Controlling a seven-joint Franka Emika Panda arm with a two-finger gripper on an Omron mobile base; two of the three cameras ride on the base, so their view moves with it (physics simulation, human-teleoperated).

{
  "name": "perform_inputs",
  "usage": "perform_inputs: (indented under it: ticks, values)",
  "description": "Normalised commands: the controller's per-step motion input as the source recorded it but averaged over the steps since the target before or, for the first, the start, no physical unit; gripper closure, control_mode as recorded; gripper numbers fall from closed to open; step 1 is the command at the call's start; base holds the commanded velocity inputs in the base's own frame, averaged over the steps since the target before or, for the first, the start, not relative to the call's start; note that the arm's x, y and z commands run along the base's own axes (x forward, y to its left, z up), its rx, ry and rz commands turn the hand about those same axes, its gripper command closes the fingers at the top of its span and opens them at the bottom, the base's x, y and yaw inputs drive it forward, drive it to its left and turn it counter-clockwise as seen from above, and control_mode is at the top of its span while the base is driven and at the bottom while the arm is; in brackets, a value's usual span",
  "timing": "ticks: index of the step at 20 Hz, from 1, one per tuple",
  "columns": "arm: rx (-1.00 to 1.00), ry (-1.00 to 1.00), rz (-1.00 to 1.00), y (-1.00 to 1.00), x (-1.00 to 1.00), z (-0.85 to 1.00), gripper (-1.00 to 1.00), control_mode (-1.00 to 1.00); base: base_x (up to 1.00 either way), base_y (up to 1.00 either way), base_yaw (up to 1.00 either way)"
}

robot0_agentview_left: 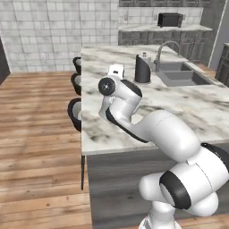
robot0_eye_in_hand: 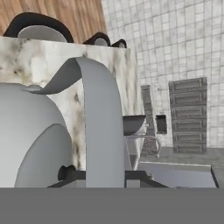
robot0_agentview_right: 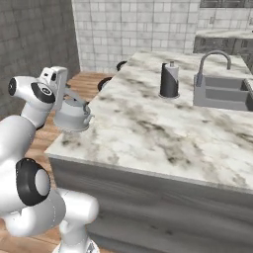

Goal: The kettle is done boiling. Turn off the stove, then wait for 300 timesteps before moving the kettle to the dining table.

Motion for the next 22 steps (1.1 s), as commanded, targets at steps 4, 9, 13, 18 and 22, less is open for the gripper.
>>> perform_inputs:
  ticks: [4, 9, 13, 18, 22]
  values:
    - [0.0, 0.0, 0.0, 0.0, 0.0, 0.0, 1.0, 1.0, 0.3, 0.67, -0.36]
    - [0.0, 0.0, 0.0, 0.0, 0.0, 0.0, 1.0, 1.0, 0.4, 0.51, -0.33]
    - [0.0, 0.0, 0.0, 0.0, 0.0, 0.0, 1.0, 1.0, 0.47, 0.23, -0.26]
    - [0.0, 0.0, 0.0, 0.0, 0.0, 0.0, 1.0, 1.0, 0.11, 0.1, -0.05]
    - [0.0, 0.0, 0.0, 0.0, 0.0, 0.0, 1.0, 1.0, 0.0, 0.0, 0.0]
